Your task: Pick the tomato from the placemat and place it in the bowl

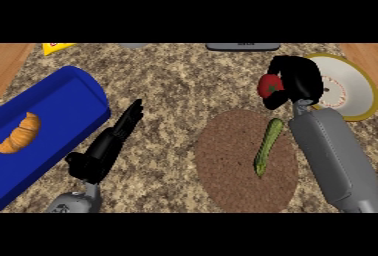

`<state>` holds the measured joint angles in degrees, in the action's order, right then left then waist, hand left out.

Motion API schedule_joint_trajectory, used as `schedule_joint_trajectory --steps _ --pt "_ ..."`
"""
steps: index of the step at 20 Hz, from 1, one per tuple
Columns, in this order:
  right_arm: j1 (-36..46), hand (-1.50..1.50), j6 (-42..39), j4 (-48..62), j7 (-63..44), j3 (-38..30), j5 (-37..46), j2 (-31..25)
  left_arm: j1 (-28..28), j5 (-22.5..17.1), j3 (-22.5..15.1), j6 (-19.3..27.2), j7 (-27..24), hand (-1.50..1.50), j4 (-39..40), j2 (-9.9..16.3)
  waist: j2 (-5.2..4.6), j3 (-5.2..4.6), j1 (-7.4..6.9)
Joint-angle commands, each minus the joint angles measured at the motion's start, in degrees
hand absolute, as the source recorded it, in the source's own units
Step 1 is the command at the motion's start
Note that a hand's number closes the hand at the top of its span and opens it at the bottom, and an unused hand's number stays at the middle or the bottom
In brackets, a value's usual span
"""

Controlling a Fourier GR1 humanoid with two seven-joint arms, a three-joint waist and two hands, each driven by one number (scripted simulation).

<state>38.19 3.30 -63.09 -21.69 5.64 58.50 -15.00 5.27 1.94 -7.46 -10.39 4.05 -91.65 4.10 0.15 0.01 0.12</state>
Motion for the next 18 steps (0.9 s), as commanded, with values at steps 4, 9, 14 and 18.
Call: schedule_joint_trajectory --steps 4,9,14,18 --pt "2.8 1.50 4.6 -6.6 -0.2 -8.7 -5.9 -0.9 3.1 -1.5 2.5 -1.3 1.7 0.00 0.1 1.4 -0.14 0.00 -0.08" --pt "2.3 1.50 4.1 -2.0 0.8 -12.3 -5.7 -5.2 1.1 -1.1 2.0 -2.5 -1.0 0.00 1.4 1.2 -0.21 -0.02 -0.33" --pt "6.4 1.50 11.3 10.4 3.4 -13.8 -0.2 -9.2 -0.2 0.4 -0.4 -1.3 -1.8 0.00 1.2 -0.9 -0.45 -0.01 -0.99" --pt "7.8 1.50 19.9 19.2 8.8 -15.5 2.2 -12.2 3.7 0.0 1.4 -1.9 -1.5 0.00 3.8 -0.2 -0.67 0.01 -1.16"
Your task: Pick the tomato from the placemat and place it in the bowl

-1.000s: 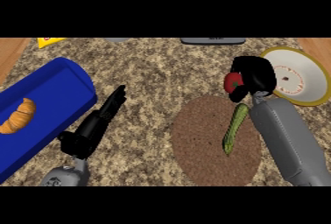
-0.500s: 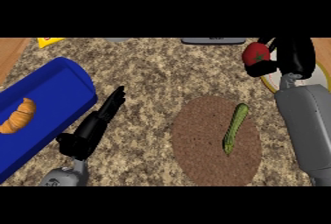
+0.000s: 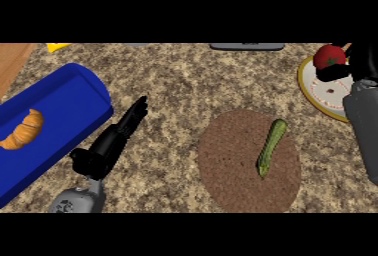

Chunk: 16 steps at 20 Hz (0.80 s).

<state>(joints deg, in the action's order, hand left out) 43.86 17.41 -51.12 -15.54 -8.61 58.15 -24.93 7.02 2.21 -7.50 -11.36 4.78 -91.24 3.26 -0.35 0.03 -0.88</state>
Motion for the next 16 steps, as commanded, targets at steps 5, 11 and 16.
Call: schedule_joint_trajectory --steps 5,11,16 --pt "4.6 1.50 5.3 21.7 9.5 -4.2 1.0 -6.7 -1.2 0.4 -1.0 0.1 -0.2 0.00 -0.9 -1.1 -0.45 0.06 -1.25" --pt "5.7 -1.50 -7.6 30.7 12.1 -10.5 -7.7 -6.8 1.3 -0.6 0.3 -1.5 0.6 0.00 -1.5 0.6 -0.98 0.23 -2.27" --pt "8.0 -1.50 -7.2 34.1 23.6 -13.2 -10.3 -9.1 4.3 -0.8 1.4 -1.4 1.3 0.00 1.1 0.3 -1.06 0.22 -1.95"
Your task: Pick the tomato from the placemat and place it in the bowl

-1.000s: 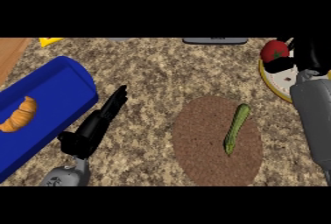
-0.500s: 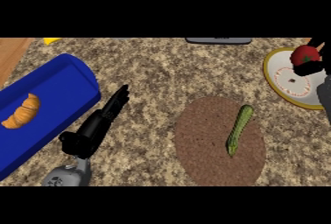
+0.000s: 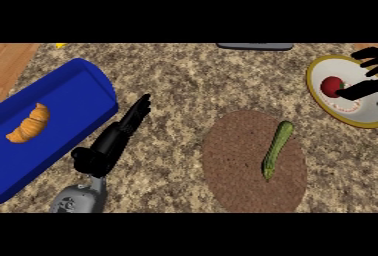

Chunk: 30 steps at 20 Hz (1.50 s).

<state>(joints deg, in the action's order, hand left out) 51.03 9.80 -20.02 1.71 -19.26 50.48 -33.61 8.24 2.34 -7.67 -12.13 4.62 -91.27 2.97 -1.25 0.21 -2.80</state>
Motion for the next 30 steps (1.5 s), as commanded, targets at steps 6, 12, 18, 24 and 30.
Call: schedule_joint_trajectory --steps 6,12,18,24,30 --pt "2.8 -1.50 4.1 4.1 9.3 -8.2 -7.2 -4.1 -0.4 -0.2 0.3 0.1 0.2 0.00 -0.9 -0.3 0.23 -0.01 0.08" --pt "2.0 -1.50 9.4 4.5 11.4 -17.3 -15.6 -5.9 0.7 -0.4 1.1 -0.8 -1.2 0.00 2.4 0.3 -0.04 0.03 0.56" --pt "-2.2 -1.50 1.9 7.0 13.2 -23.3 -21.7 -14.9 0.4 0.8 0.8 1.0 0.6 0.00 0.0 -0.2 0.31 0.03 1.26" --pt "-11.4 -1.50 -2.8 8.2 22.2 -29.9 -28.2 -20.0 0.8 0.3 0.7 1.1 2.4 0.00 -1.0 -0.8 0.32 0.18 1.87" --pt "-19.9 -1.50 -10.8 10.1 27.4 -32.5 -31.2 -24.3 -1.1 0.5 1.3 0.2 -0.5 0.00 0.0 0.2 0.36 0.18 1.86"
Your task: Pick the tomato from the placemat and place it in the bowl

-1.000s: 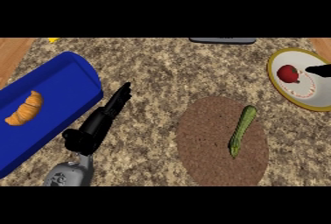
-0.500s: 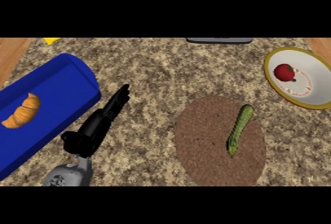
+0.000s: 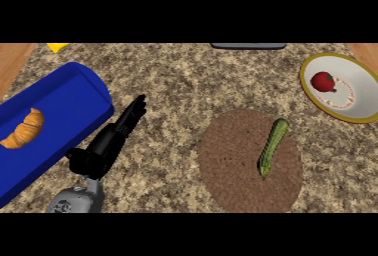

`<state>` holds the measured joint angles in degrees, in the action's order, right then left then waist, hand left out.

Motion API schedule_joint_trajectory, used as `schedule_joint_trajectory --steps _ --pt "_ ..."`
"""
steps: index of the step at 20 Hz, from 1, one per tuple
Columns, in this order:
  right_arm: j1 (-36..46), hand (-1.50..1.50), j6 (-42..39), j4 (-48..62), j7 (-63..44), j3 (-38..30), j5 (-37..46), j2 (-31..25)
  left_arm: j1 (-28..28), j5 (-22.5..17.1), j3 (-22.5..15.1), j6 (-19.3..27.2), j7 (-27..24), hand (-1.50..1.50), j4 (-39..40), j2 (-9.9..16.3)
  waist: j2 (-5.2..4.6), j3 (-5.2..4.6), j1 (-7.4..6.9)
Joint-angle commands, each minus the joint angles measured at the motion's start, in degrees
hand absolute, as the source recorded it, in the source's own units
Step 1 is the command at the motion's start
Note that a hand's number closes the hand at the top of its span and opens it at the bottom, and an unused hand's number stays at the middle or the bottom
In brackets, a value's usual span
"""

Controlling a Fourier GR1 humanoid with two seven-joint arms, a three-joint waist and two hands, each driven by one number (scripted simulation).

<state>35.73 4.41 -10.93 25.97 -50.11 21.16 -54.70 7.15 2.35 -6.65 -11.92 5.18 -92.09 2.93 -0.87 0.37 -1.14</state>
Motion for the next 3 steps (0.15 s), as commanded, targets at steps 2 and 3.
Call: schedule_joint_trajectory --steps 2,3 --pt "-5.8 -1.50 -7.9 1.4 4.4 -2.2 -2.8 -3.0 1.5 -0.9 2.1 -1.0 -0.9 0.00 2.3 1.2 -0.03 0.03 0.13" --pt "-8.0 -1.50 -11.4 1.8 5.1 -2.9 -3.4 -5.3 -0.5 -0.7 1.6 -0.5 -1.7 0.00 0.1 1.0 0.10 0.08 0.23"
